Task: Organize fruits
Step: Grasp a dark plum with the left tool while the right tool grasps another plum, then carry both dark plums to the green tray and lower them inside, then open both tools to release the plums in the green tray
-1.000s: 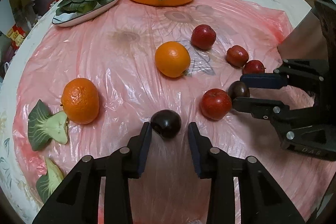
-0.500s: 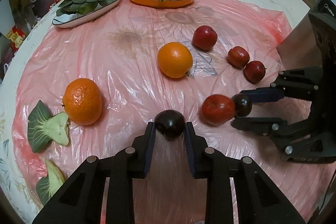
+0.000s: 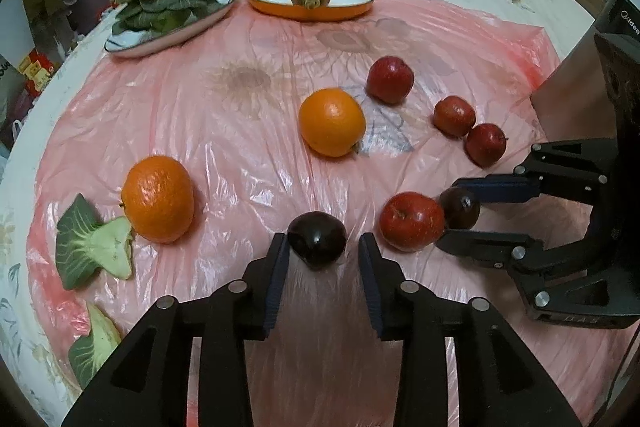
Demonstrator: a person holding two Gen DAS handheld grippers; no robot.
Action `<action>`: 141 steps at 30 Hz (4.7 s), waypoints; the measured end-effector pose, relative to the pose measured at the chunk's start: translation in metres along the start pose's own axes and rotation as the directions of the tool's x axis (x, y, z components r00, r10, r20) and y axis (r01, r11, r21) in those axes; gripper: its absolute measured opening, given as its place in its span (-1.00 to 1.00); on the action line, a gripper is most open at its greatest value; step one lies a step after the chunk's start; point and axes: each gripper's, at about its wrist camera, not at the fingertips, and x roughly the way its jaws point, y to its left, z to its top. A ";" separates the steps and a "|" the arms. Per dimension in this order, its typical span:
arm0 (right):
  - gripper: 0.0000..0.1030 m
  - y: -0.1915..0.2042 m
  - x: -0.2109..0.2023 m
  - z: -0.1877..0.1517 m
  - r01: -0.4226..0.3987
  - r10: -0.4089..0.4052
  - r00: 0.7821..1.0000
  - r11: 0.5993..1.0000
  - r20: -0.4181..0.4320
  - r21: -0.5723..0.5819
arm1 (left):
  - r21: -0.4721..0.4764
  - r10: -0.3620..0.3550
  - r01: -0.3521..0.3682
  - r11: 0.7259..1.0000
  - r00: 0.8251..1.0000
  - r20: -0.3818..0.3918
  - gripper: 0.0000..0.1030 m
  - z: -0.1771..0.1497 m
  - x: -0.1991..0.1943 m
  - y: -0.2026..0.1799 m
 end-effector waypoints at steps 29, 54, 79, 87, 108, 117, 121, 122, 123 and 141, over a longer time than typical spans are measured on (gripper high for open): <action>-0.73 0.010 -0.027 -0.012 0.051 -0.055 0.997 0.995 0.051 0.087 | -0.046 -0.022 0.025 0.999 0.998 0.064 -0.54 -0.015 -0.028 0.001; -0.74 0.062 -0.147 -0.127 0.051 -0.141 0.965 0.928 0.221 0.369 | 0.023 -0.101 0.099 0.995 0.988 0.120 -0.54 -0.052 -0.114 -0.058; -0.74 -0.042 -0.285 -0.343 0.211 -0.504 0.846 0.616 0.174 0.759 | 0.380 -0.323 0.292 0.878 0.946 0.021 -0.54 -0.050 -0.120 -0.311; -0.74 -0.075 -0.294 -0.381 0.229 -0.541 0.831 0.545 0.130 0.806 | 0.470 -0.360 0.333 0.817 0.932 -0.033 -0.54 -0.051 -0.110 -0.382; -0.74 -0.094 -0.291 -0.392 0.338 -0.589 0.807 0.518 0.040 0.786 | 0.571 -0.282 0.318 0.757 0.947 -0.153 -0.53 -0.080 -0.051 -0.454; -0.70 -0.091 -0.290 -0.388 0.360 -0.601 0.799 0.510 0.025 0.781 | 0.564 -0.289 0.328 0.758 0.944 -0.160 -0.30 -0.079 -0.052 -0.452; -0.30 -0.089 -0.289 -0.387 0.367 -0.603 0.797 0.509 0.019 0.779 | 0.565 -0.289 0.314 0.763 0.947 -0.137 -0.06 -0.077 -0.058 -0.453; -0.07 -0.087 -0.289 -0.386 0.370 -0.606 0.795 0.508 0.018 0.778 | 0.563 -0.292 0.318 0.763 0.946 -0.138 -0.05 -0.076 -0.059 -0.452; 0.07 -0.087 -0.290 -0.385 0.373 -0.609 0.793 0.507 0.017 0.777 | 0.563 -0.292 0.317 0.763 0.947 -0.136 -0.04 -0.076 -0.060 -0.451; 0.37 -0.061 -0.315 -0.385 0.377 -0.658 0.752 0.468 0.032 0.799 | 0.540 -0.341 0.329 0.775 0.937 -0.082 0.44 -0.079 -0.102 -0.430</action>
